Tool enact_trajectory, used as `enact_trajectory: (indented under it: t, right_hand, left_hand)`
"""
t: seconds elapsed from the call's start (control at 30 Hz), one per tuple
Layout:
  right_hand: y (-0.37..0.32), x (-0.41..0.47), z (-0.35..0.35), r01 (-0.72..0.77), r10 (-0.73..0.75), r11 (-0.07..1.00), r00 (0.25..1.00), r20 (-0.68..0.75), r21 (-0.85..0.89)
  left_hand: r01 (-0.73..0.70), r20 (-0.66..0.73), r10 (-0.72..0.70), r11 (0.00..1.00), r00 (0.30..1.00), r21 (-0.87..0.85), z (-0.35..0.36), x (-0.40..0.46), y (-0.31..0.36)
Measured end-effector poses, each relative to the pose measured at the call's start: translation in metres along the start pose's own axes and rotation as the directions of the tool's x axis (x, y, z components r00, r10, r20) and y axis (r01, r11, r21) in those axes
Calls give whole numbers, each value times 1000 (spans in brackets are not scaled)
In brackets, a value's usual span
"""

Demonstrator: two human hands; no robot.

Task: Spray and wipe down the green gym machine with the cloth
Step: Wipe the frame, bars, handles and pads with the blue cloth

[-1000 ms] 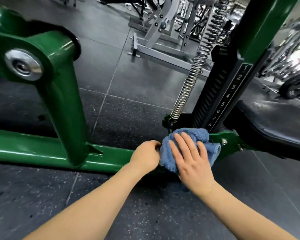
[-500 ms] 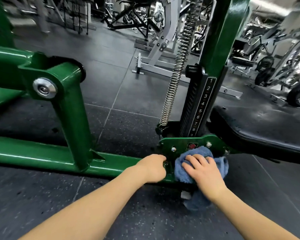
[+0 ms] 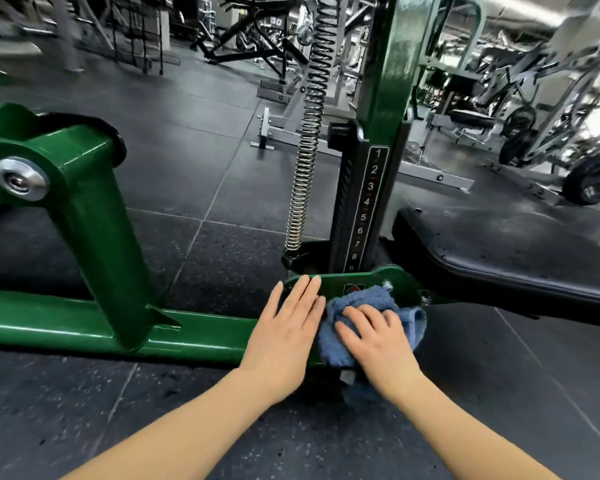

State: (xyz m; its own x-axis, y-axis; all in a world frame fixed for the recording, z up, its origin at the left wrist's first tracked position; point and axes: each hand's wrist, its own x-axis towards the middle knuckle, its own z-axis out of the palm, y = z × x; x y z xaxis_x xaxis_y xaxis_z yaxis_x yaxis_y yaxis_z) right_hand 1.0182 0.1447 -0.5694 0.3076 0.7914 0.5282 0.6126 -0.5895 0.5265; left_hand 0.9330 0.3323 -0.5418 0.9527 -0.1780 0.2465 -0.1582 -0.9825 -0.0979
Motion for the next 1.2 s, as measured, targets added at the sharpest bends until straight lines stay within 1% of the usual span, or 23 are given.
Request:
enact_trajectory:
  t: [0.03, 0.07, 0.1, 0.17, 0.23, 0.3, 0.33, 0.37, 0.4, 0.43, 0.47, 0.5, 0.53, 0.63, 0.7, 0.77, 0.87, 0.97, 1.07, 1.13, 1.2]
  right_hand:
    - [2, -7, -3, -7, 6, 1000, 998, 59, 13]
    - [4, -9, -10, -31, 28, 999, 996, 88, 39]
    - [7, -8, -17, -57, 52, 996, 996, 75, 66]
    - [11, 5, -30, -114, 116, 983, 993, -10, 141]
    - [18, 22, -38, -174, 193, 968, 977, -88, 183]
    - [20, 25, -31, -182, 200, 970, 974, -102, 160]
    - [19, 18, -24, -166, 177, 979, 980, -95, 117]
    - [18, 7, -16, -129, 133, 990, 988, -76, 59]
    - [15, -3, -9, -94, 95, 995, 995, -29, 19]
    - [13, -11, -6, -82, 82, 997, 996, 44, 15]
    - [12, -16, -7, -88, 84, 996, 989, 121, 27]
    - [14, -18, -10, -112, 105, 993, 984, 144, 44]
    - [15, -19, -13, -131, 122, 989, 984, 126, 63]
    - [22, -19, -31, -226, 225, 959, 974, 25, 174]
    - [33, -18, -41, -259, 277, 944, 959, -65, 204]
    - [43, -14, -43, -287, 312, 937, 944, -108, 199]
    - [38, -14, -27, -313, 329, 941, 937, -117, 132]
    - [23, -24, -7, -367, 375, 923, 925, -60, 113]
    - [22, -27, -5, -388, 384, 916, 922, 53, 102]
    - [21, -35, -7, -373, 356, 922, 921, 156, 99]
    - [19, -49, -7, -389, 343, 914, 891, 297, 112]
  left_hand:
    - [-9, 4, 9, 1000, 1000, 9, 1, -2, 2]
    - [-12, 12, 12, 1000, 1000, 6, 1, -2, 5]
    - [-15, 11, 15, 1000, 1000, 3, -1, -1, 7]
    - [-19, -14, 19, 1000, 1000, 24, -9, 3, 12]
    - [10, -39, -9, 999, 999, 50, -12, 11, 17]
    - [39, -141, -32, 998, 989, 47, -5, 19, 15]
    - [47, -158, -43, 999, 986, 24, -4, 23, 15]
    - [43, -163, -42, 999, 986, 1, -3, 24, 17]
    - [21, -152, -17, 1000, 988, 20, -1, 22, 17]
    - [-6, -156, 12, 999, 988, 37, 1, 19, 17]
    - [-27, -100, 31, 999, 995, 40, 4, 17, 19]
    - [-37, -48, 39, 998, 998, 52, 3, 15, 20]
    - [-41, -34, 44, 997, 998, 71, 2, 15, 20]
    - [-37, -57, 40, 998, 998, 49, 1, 15, 22]
    - [-40, -164, 42, 999, 986, 17, 6, 20, 19]
    - [-101, -156, 97, 995, 983, -18, 7, 26, 19]
    - [-156, -169, 151, 987, 974, -19, 16, 29, 24]
    - [-153, -123, 159, 986, 979, 60, 23, 23, 29]
    - [-163, 23, 162, 976, 987, 142, 26, 11, 23]
    - [-168, 72, 159, 975, 985, 146, 23, 9, 20]
    - [-177, 91, 166, 977, 982, 121, 20, 7, 17]
